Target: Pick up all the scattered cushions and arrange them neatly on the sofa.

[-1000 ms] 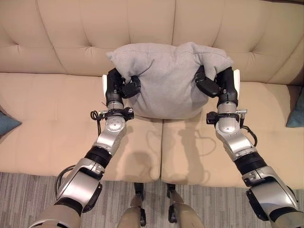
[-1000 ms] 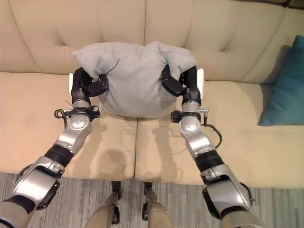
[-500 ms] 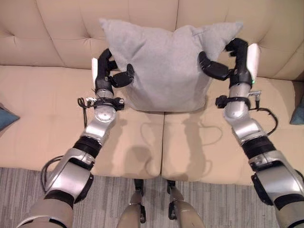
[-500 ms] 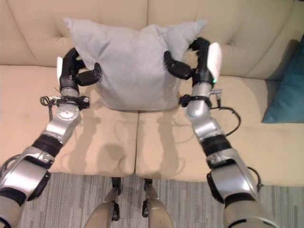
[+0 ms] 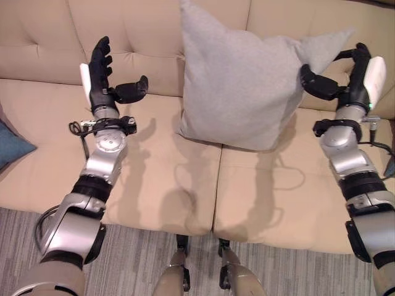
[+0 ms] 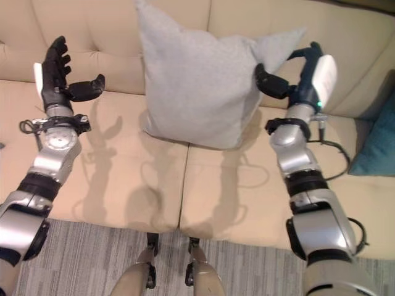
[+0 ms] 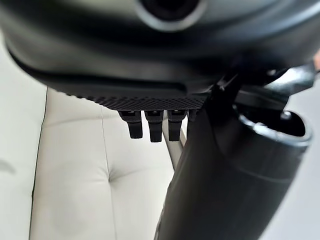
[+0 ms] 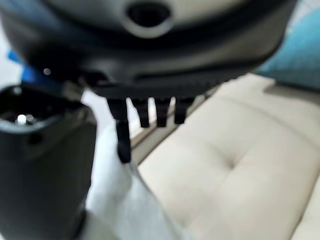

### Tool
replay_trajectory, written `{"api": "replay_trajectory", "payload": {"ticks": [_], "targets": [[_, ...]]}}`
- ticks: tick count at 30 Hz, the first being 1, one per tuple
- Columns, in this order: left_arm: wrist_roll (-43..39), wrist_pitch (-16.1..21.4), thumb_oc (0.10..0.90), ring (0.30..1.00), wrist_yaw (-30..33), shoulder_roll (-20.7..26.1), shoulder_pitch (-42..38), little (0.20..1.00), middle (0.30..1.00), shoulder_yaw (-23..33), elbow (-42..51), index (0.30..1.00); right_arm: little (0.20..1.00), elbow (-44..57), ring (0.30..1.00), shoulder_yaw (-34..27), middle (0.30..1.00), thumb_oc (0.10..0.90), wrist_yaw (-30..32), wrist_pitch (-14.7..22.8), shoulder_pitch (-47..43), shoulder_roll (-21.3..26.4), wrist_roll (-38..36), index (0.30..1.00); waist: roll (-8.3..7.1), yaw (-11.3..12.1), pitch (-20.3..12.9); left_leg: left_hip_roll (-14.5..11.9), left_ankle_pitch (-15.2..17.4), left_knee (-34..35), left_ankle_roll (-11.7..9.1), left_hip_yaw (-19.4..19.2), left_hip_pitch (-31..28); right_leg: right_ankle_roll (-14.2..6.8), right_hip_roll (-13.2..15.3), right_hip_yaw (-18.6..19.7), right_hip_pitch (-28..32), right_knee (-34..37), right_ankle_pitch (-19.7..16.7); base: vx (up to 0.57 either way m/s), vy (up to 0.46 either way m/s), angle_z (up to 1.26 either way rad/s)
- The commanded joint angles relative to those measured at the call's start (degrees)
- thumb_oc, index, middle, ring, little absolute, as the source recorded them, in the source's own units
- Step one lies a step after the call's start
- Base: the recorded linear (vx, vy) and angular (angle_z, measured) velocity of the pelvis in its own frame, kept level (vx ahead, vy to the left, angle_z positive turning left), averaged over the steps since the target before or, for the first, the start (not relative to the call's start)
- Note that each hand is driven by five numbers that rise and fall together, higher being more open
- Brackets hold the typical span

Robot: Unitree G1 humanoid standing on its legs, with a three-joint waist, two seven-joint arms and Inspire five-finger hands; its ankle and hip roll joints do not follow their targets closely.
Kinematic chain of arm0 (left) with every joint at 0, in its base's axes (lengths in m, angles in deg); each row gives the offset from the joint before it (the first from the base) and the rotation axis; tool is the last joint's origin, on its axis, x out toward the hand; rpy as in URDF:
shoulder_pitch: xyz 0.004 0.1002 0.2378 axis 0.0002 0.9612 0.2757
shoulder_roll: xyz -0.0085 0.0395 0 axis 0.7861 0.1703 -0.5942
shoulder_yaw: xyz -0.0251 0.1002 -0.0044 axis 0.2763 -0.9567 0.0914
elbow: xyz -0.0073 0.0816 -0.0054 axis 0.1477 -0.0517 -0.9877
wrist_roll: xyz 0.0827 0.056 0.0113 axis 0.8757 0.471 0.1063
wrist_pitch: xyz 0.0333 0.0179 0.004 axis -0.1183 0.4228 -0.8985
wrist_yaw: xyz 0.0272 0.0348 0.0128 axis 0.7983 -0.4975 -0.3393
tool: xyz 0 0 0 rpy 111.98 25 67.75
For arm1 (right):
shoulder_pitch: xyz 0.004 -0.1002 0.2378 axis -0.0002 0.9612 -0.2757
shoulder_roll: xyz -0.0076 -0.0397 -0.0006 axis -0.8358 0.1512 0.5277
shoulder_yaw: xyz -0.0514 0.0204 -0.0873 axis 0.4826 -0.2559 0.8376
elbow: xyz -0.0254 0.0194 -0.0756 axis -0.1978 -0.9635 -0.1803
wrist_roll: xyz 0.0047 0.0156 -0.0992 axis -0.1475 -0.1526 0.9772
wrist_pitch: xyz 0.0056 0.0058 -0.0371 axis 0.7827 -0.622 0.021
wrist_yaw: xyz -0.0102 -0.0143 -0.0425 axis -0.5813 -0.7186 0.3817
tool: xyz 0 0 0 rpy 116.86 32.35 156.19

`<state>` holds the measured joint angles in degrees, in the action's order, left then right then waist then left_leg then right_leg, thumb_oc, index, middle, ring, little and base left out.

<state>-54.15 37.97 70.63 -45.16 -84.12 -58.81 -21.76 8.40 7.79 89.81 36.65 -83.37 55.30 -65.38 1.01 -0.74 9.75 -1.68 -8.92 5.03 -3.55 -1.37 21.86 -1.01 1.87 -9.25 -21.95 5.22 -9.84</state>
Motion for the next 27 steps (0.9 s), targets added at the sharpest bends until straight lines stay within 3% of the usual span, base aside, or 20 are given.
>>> {"api": "replay_trajectory", "payload": {"ticks": [1,4,12,15,21,27], "targets": [[3.28,4.88,0.800,0.900,-1.83,1.59,1.50,0.900,0.900,0.73,2.55,0.900,0.900,2.33,0.900,-5.51,0.900,0.800,1.26,2.70,4.75,5.50,-1.43,0.900,-2.59,-0.37,-9.04,0.69,4.20,-0.03,-2.76,-0.89,-0.66,-9.32,3.99,0.95,-0.09,-0.22,2.81,0.02,-0.015,0.14],[2.48,5.14,0.800,0.900,-4.12,1.12,8.05,0.900,0.900,2.71,7.02,0.900,0.900,6.30,0.900,-8.45,0.900,0.800,-2.12,4.00,10.86,5.75,-3.13,0.900,-3.15,-0.28,-8.94,0.39,4.29,-0.03,-2.87,-1.04,-1.89,-9.33,4.04,0.85,1.19,-0.22,3.17,0.01,-0.020,0.00],[2.38,5.06,0.800,0.900,-5.34,-0.61,14.24,0.900,0.900,5.13,10.07,0.900,0.900,11.13,0.900,-11.76,0.900,0.800,-4.28,5.98,16.47,4.79,-4.65,0.900,-3.65,0.03,-8.28,-0.04,4.56,-0.03,-2.91,-1.37,-4.21,-9.37,4.10,0.74,3.37,-0.22,3.75,-0.01,-0.010,-0.03],[2.82,4.88,0.800,0.900,-7.32,-2.10,19.91,0.900,0.900,6.64,12.85,0.900,0.900,15.69,0.900,-14.57,0.900,0.800,-6.58,7.55,22.26,2.39,-6.33,0.900,-3.70,0.08,-8.16,-0.27,4.85,-0.03,-2.95,-1.43,-5.85,-9.37,4.01,0.48,5.04,-0.22,4.16,0.02,-0.004,-0.03],[3.72,3.47,0.800,0.900,-11.72,-4.21,30.33,0.900,0.900,8.46,13.99,0.900,0.900,20.16,0.900,-14.42,0.900,0.800,-13.68,7.89,31.95,-1.99,-6.24,0.900,-4.11,0.42,-7.56,-0.60,5.69,-0.03,-2.57,-1.83,-9.65,-9.33,4.04,0.21,8.49,-0.22,5.00,0.04,-0.012,-0.03],[4.54,2.46,0.800,0.900,-13.60,-6.80,33.83,0.900,0.900,8.19,12.43,0.900,0.900,21.24,0.900,-14.43,0.900,0.800,-14.61,9.32,33.94,-8.81,-7.92,0.900,-3.57,0.61,-5.82,-0.69,5.76,-0.03,-2.32,-2.05,-10.20,-9.21,4.06,0.50,8.96,-0.22,5.08,-0.02,-0.007,-0.09]]}}
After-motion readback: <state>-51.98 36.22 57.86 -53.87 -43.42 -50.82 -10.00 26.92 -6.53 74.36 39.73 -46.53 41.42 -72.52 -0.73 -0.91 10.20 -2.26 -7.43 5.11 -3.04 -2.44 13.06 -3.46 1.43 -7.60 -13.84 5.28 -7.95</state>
